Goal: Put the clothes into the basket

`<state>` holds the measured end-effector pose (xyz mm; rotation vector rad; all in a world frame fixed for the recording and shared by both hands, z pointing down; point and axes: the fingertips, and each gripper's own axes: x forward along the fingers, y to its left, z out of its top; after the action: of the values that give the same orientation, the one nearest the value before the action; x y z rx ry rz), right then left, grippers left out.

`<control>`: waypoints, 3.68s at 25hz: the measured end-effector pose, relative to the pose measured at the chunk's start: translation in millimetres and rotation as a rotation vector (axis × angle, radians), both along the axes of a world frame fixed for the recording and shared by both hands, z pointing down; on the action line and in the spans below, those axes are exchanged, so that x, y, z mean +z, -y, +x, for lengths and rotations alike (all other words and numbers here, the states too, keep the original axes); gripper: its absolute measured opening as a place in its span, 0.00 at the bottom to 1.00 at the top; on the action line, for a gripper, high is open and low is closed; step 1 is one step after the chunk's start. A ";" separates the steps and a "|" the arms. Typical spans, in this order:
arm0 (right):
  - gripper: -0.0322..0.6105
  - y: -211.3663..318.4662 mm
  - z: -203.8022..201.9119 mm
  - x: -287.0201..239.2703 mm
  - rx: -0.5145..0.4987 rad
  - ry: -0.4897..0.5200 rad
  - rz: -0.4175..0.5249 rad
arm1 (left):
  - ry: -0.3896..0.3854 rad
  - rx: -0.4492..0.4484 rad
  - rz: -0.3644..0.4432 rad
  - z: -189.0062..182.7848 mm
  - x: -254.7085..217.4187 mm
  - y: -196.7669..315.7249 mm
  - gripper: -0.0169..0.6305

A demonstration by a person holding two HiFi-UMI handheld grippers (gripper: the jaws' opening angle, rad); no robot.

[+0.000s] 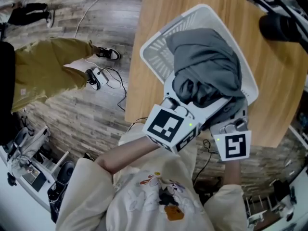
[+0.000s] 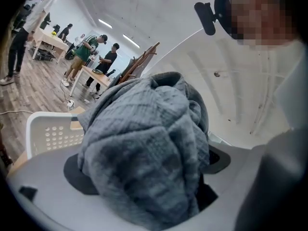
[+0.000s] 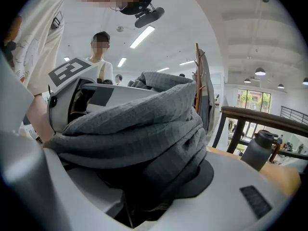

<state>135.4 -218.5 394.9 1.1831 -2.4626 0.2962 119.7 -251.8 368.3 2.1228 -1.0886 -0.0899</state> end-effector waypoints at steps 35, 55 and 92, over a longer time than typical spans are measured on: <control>0.37 5.9 34.8 67.3 0.109 -0.074 -0.279 | 0.117 0.054 -0.108 0.3 51.0 15.2 0.91; 0.37 -3.6 44.0 75.4 0.205 -0.072 -0.400 | 0.170 0.048 -0.110 -9.3 36.1 -1.4 0.89; 0.37 -38.6 66.8 61.9 0.326 -0.121 -0.429 | 0.237 0.161 -0.124 -15.3 35.6 -50.7 0.35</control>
<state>202.2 -179.9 456.8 1.3514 -1.9615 0.7758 104.4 -201.1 403.9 2.1371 -1.0223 0.3054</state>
